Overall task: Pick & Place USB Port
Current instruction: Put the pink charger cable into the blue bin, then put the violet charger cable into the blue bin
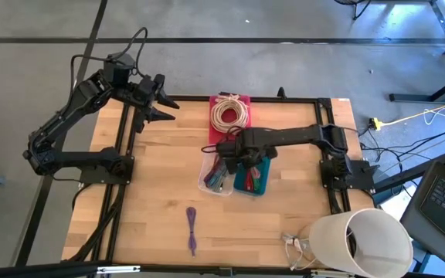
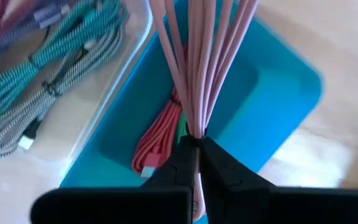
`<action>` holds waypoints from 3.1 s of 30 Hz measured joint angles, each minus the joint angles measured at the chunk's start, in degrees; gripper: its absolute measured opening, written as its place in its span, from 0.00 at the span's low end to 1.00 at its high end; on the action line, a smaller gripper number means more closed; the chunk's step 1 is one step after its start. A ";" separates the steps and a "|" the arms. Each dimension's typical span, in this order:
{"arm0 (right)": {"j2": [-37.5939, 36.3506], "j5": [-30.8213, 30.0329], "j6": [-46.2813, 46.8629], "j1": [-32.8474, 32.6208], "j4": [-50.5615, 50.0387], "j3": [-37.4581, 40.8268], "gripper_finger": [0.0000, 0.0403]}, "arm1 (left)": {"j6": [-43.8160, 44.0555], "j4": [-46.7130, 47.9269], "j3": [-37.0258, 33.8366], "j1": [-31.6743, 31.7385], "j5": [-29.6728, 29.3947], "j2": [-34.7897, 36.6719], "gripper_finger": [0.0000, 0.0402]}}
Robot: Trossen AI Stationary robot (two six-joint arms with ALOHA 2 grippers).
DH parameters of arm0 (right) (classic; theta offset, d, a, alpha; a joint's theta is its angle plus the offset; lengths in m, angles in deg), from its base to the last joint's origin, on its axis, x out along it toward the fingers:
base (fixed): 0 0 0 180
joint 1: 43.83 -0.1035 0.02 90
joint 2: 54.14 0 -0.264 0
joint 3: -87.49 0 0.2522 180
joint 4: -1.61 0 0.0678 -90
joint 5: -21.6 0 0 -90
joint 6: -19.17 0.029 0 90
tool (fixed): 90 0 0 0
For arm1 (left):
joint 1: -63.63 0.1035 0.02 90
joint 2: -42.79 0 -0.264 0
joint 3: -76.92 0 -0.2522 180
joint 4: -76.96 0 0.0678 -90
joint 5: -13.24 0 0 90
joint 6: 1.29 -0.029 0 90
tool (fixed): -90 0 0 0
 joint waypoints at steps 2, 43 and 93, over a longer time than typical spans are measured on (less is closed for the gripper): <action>-0.01 1.96 0.36 0.05 2.42 2.06 0.01 | 0.00 0.01 0.00 0.00 0.01 0.00 0.45; -3.06 -20.27 13.15 -8.19 -10.02 -8.38 0.47 | 2.60 6.26 0.00 0.53 0.02 0.52 0.45; -42.27 -55.69 -37.94 -5.89 -9.48 -9.21 0.47 | 131.81 -38.20 -32.72 -78.61 -61.77 -20.82 0.42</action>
